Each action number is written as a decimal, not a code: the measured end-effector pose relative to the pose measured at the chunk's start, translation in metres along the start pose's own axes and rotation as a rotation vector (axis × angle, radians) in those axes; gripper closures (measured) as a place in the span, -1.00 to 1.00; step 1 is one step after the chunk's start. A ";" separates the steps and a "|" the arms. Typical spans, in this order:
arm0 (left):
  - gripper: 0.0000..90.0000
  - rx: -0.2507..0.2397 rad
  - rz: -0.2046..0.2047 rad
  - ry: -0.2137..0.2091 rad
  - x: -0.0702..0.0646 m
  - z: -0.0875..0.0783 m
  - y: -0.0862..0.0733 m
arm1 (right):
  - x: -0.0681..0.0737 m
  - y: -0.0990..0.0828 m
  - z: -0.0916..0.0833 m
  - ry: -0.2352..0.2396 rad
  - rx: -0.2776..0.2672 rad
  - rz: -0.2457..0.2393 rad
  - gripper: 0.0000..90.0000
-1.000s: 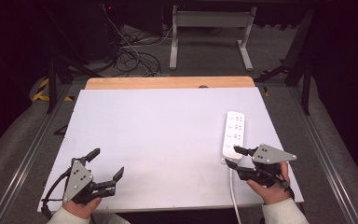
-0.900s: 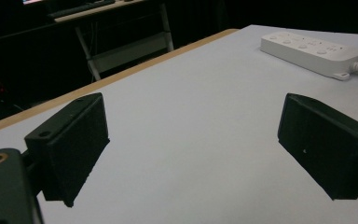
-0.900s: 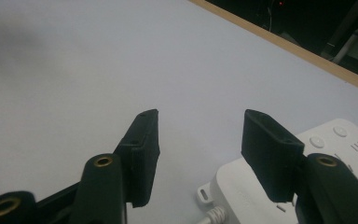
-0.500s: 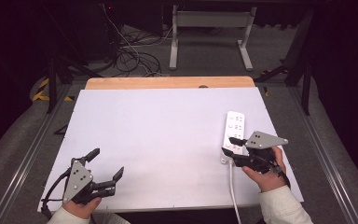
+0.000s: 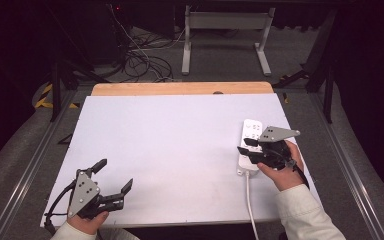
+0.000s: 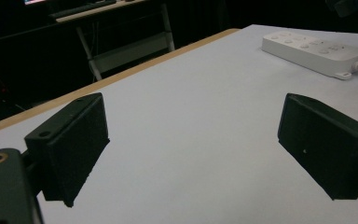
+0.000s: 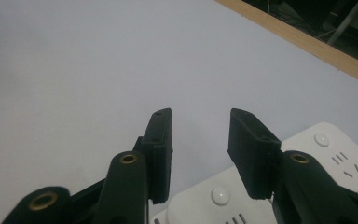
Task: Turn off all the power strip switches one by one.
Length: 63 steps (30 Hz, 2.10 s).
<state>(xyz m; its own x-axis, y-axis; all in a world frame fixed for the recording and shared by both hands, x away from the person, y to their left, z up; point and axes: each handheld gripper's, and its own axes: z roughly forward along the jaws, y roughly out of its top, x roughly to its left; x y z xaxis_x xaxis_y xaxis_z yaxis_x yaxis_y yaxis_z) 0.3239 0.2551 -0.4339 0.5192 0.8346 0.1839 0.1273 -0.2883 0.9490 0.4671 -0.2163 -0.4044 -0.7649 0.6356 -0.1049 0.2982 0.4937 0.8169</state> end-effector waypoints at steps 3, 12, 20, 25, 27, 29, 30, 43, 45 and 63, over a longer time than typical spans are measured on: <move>-0.80 0.001 -0.005 -0.001 0.000 0.000 0.000 | -0.004 0.000 0.002 0.003 0.005 0.016 0.35; -0.80 0.001 0.000 0.001 0.000 0.000 0.000 | -0.008 0.000 0.008 0.047 0.078 0.010 0.88; -0.80 0.004 -0.001 0.003 0.000 0.001 0.000 | -0.016 0.003 0.014 0.095 0.225 0.042 1.00; -0.80 0.005 -0.001 0.001 0.000 0.001 -0.001 | -0.017 0.005 0.022 0.082 0.288 0.025 1.00; -0.80 0.003 -0.001 0.003 0.000 0.001 0.000 | -0.018 0.005 0.029 0.072 0.327 0.016 1.00; -0.80 0.003 -0.003 0.003 0.000 0.001 -0.001 | -0.019 0.005 0.033 0.059 0.349 0.018 1.00; -0.80 0.005 -0.004 0.002 0.000 0.001 -0.001 | -0.019 0.005 0.033 0.059 0.349 0.018 1.00; -0.80 0.009 0.008 0.003 0.001 0.001 -0.001 | -0.026 0.000 0.047 0.028 0.416 0.041 1.00; -0.80 0.008 0.002 0.002 0.000 0.001 -0.001 | -0.026 -0.001 0.048 0.027 0.420 0.044 1.00; -0.80 0.009 0.003 0.003 0.000 0.001 -0.001 | -0.023 -0.006 0.051 0.017 0.434 0.056 1.00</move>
<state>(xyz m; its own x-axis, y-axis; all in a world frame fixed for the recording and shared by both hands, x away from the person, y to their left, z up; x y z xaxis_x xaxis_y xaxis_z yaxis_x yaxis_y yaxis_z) 0.3249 0.2544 -0.4353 0.5173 0.8350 0.1873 0.1335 -0.2950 0.9461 0.5123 -0.2035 -0.4363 -0.7489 0.6605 -0.0544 0.5493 0.6645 0.5066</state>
